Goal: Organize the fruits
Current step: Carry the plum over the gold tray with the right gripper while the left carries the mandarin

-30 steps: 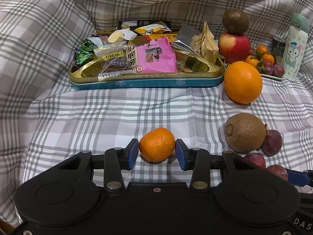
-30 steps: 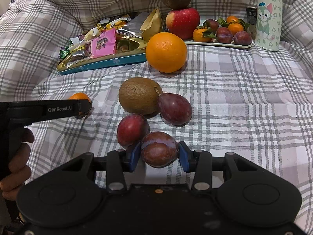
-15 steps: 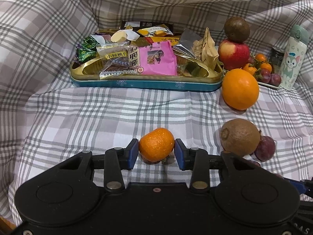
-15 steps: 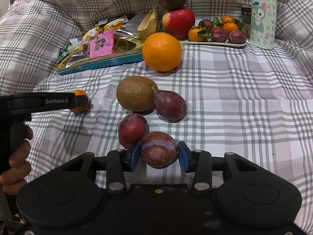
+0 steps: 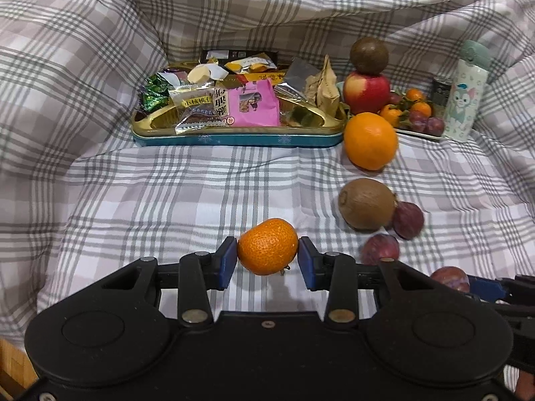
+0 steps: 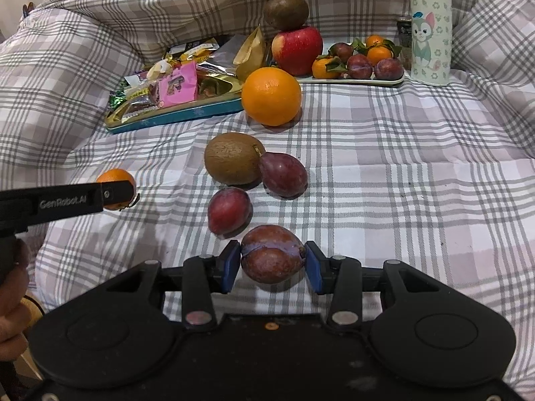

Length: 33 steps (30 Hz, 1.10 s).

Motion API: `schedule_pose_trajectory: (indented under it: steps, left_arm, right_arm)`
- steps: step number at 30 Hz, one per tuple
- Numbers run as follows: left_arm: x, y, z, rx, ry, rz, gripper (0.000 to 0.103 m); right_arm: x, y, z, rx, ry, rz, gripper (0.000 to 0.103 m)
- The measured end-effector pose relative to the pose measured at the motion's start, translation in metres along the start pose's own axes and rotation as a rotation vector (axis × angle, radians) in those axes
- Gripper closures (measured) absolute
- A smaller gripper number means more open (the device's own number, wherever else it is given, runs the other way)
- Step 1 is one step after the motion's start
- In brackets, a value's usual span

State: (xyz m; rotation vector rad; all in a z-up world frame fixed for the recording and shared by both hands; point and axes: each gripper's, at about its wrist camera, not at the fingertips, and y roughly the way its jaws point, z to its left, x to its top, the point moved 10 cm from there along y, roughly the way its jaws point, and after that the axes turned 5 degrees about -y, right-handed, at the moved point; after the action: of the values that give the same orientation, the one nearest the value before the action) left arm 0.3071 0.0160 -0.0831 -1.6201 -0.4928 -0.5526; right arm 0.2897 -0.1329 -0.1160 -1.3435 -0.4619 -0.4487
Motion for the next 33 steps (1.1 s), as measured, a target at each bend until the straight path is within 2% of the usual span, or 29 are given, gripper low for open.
schedule_pose_trajectory:
  steps: [6,16,33]
  left_arm:
    - [-0.012,-0.036,-0.005,0.002,0.016,-0.029,0.055]
    - [-0.053,-0.081,-0.009,-0.009,0.006,-0.016,0.055]
    - [-0.126,-0.108,0.007,0.049,-0.077,0.039,0.055]
  right_arm:
    - [-0.009,-0.027,0.004,0.014,-0.006,-0.019,0.059]
    - [-0.046,-0.071,0.026,0.060,-0.041,-0.022,0.059]
    - [-0.118,-0.112,0.051,0.096,-0.128,0.000,0.059]
